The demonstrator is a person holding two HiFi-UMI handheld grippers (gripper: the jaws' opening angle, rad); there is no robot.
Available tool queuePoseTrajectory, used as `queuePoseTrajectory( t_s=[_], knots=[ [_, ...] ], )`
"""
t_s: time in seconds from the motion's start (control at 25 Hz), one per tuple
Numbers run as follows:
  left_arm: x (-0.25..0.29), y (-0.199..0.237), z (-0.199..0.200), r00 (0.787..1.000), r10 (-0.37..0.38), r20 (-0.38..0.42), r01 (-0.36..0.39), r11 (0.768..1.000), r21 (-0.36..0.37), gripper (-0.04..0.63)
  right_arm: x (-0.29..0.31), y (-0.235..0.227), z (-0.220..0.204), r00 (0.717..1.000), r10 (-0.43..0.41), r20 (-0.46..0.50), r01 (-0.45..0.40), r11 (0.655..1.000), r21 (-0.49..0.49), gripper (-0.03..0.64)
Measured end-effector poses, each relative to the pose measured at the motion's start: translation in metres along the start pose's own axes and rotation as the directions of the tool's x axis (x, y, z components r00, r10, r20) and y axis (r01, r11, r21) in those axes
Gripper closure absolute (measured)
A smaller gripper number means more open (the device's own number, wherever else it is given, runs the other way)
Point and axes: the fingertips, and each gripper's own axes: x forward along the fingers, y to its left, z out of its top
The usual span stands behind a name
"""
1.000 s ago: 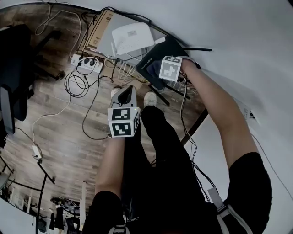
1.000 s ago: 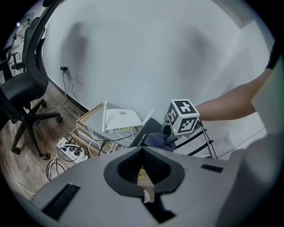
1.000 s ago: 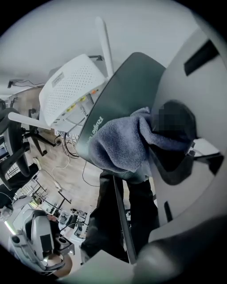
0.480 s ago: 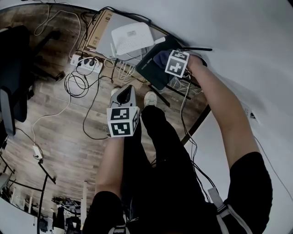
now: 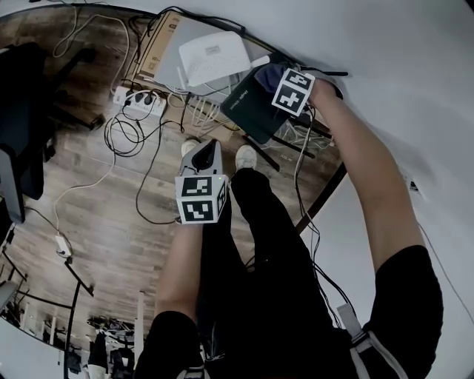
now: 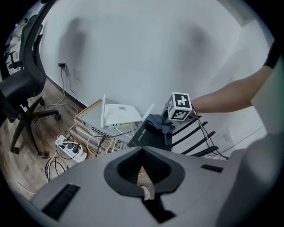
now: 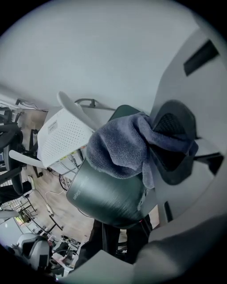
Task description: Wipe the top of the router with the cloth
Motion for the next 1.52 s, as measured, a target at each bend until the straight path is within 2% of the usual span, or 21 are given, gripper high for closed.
queuePoseTrajectory(
  t_s=[0.32, 0.4, 0.52, 0.72, 1.04, 1.24, 1.4, 1.52],
  knots=[
    [0.007, 0.001, -0.006, 1.000, -0.005, -0.006, 0.005, 1.000, -0.002, 0.595, 0.001, -0.018, 0.001, 0.999, -0.044, 0.023, 0.043, 0.997, 0.064, 0.595],
    [0.009, -0.001, -0.005, 1.000, -0.008, -0.003, 0.008, 1.000, -0.002, 0.595, -0.001, -0.016, 0.003, 0.999, -0.029, 0.031, 0.026, 0.996, 0.087, 0.595],
    [0.010, -0.005, -0.002, 1.000, -0.015, 0.003, 0.015, 1.000, 0.002, 0.595, -0.007, -0.001, 0.017, 0.996, 0.046, 0.071, -0.053, 0.993, 0.107, 0.595],
    [0.010, -0.010, 0.000, 1.000, -0.016, 0.006, 0.016, 1.000, 0.010, 0.595, -0.020, 0.033, 0.055, 0.987, 0.084, 0.137, -0.089, 0.996, 0.025, 0.595],
    [0.012, -0.019, 0.000, 0.999, -0.027, 0.018, 0.027, 1.000, -0.003, 0.595, -0.034, 0.063, 0.090, 0.959, 0.145, 0.243, -0.155, 0.988, 0.021, 0.595],
    [0.010, -0.020, -0.008, 1.000, -0.029, 0.004, 0.029, 1.000, -0.004, 0.595, -0.041, 0.084, 0.101, 0.944, 0.180, 0.276, -0.183, 0.983, -0.015, 0.595],
    [0.010, -0.016, -0.005, 1.000, -0.025, 0.012, 0.025, 1.000, -0.005, 0.595, -0.043, 0.107, 0.106, 0.925, 0.245, 0.289, -0.247, 0.968, -0.031, 0.595],
    [0.010, -0.013, -0.003, 1.000, -0.025, 0.014, 0.025, 1.000, -0.007, 0.595, -0.043, 0.124, 0.101, 0.917, 0.300, 0.265, -0.285, 0.954, -0.093, 0.594]
  ],
)
